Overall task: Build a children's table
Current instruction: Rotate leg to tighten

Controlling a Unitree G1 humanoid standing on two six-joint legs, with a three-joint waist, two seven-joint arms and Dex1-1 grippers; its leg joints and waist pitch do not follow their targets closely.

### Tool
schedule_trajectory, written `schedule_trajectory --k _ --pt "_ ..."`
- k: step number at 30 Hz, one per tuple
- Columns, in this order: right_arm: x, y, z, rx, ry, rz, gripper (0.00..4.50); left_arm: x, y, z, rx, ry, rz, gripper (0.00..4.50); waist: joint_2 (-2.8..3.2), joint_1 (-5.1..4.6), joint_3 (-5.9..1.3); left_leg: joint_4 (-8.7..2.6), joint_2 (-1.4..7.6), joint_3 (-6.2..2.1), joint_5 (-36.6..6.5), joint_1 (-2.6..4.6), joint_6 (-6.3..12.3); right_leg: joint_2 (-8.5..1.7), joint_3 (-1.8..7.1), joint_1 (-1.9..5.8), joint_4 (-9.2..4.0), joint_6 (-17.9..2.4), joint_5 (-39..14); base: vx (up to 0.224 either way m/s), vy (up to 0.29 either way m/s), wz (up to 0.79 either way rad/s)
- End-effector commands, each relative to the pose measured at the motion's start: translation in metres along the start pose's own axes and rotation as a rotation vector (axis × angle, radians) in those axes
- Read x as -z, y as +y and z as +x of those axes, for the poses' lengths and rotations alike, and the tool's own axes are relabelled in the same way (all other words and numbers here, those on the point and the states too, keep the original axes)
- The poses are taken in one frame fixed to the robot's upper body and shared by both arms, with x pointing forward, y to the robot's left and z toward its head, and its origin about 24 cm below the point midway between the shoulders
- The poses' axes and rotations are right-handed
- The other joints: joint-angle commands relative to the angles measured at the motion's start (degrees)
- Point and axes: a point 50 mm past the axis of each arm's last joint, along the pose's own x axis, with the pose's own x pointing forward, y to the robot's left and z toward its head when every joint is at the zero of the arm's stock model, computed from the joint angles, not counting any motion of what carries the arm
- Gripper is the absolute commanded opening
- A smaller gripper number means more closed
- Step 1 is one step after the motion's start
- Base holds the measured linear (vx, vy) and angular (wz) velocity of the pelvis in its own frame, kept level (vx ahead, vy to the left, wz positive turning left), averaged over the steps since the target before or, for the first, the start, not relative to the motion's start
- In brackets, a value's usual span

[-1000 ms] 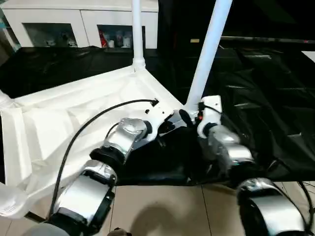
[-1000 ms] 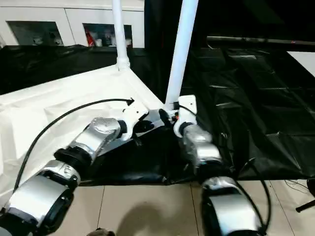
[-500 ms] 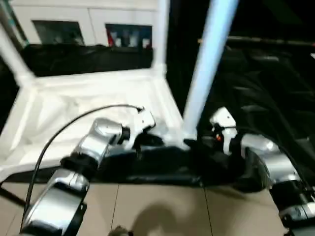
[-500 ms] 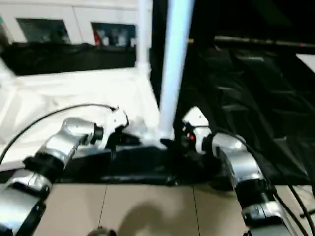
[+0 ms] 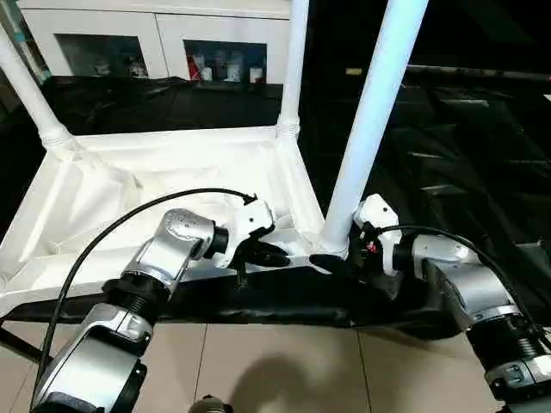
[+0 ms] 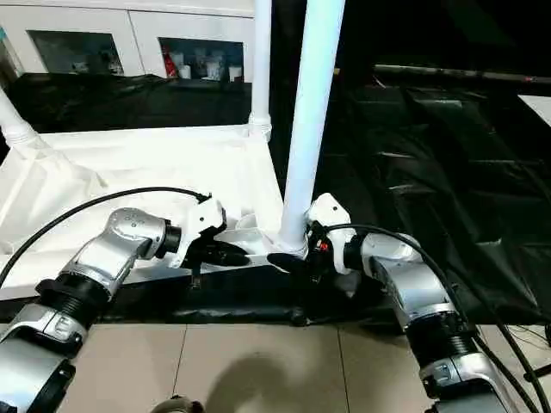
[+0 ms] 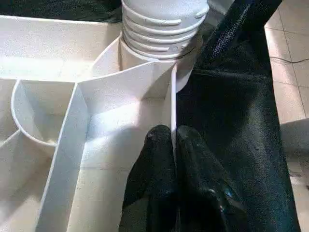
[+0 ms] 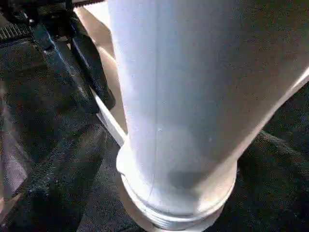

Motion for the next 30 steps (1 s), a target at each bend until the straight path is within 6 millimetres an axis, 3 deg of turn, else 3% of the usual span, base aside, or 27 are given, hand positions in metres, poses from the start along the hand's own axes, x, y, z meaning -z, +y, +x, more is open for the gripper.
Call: schedule_trajectory --k 1,14,19,21,25,26,27,28,30 --pt "0.002 -0.001 -0.003 0.002 0.016 -0.005 4.18 -0.002 -0.002 0.0 0.015 -0.003 0.005 0.0 -0.41 0.02 -4.08 -3.43 1.57 -0.36 -8.7 1.31 2.57 -3.68 2.31 2.53 -3.55 -14.5 0.0 0.0 0.0 0.0" --pt "0.006 -0.001 -0.002 -0.007 0.021 0.001 2.95 -0.001 -0.002 -0.001 0.018 0.003 -0.003 0.0 -0.48 0.02 -4.16 -3.22 1.53 -0.33 -7.9 1.28 3.11 -3.63 2.28 2.6 -3.38 -14.7 0.7 0.0 0.0 0.0" --pt "0.008 -0.002 0.0 0.019 0.016 0.02 2.79 -0.001 -0.001 -0.001 0.004 0.001 -0.007 0.0 -0.51 -0.01 -4.12 -3.24 1.53 -0.36 -8.4 1.27 2.87 -3.64 2.28 2.55 -3.43 -14.6 -0.3 0.0 0.0 0.0" --pt "0.018 -0.007 0.011 0.176 0.019 0.079 2.78 -0.002 0.01 0.003 -0.14 -0.005 -0.048 0.0 -0.35 -0.26 -4.02 -3.27 1.43 -0.31 -9.2 1.3 2.08 -3.68 2.32 2.2 -3.55 -14.6 -1.6 0.0 0.0 0.0" --pt "0.023 -0.009 0.023 0.3 -0.011 0.169 2.76 -0.002 0.019 0.005 -0.258 0.003 -0.07 0.0 -0.52 -0.52 -3.84 -3.71 1.43 -0.54 -12.8 1.59 -0.01 -3.77 2.34 2.26 -4.26 -13.2 -8.2 0.0 0.0 0.0" --pt "0.023 -0.011 0.026 0.347 -0.022 0.199 2.76 -0.002 0.022 0.006 -0.288 0.004 -0.079 0.0 -0.44 -0.72 -3.71 -3.84 1.41 -0.54 -13.8 1.66 -0.41 -3.8 2.43 2.05 -4.49 -12.7 -9.7 0.0 0.0 0.0" --pt "0.025 -0.013 0.034 0.443 -0.036 0.262 2.76 -0.003 0.025 0.008 -0.342 0.003 -0.101 0.0 0.1 -1.07 -3.77 -3.92 1.34 -0.63 -14.5 1.62 -1.1 -3.84 2.47 1.92 -4.46 -12.6 -10.8 0.0 0.0 0.0" --pt "0.025 -0.016 0.041 0.551 -0.044 0.32 2.76 -0.004 0.029 0.011 -0.4 0.003 -0.134 0.0 -0.06 -1.56 -3.81 -4.04 1.34 -0.72 -15.4 1.79 -2.06 -3.78 2.42 1.73 -4.55 -12.6 -11.7 0.0 0.0 0.0" --pt "0.025 -0.019 0.048 0.657 -0.045 0.372 2.76 -0.007 0.033 0.013 -0.457 -0.004 -0.159 0.0 0.21 -1.78 -3.7 -4.22 1.26 -0.86 -15.8 1.6 -2.62 -3.72 2.33 1.9 -4.73 -12.0 -12.5 0.0 0.0 0.0"
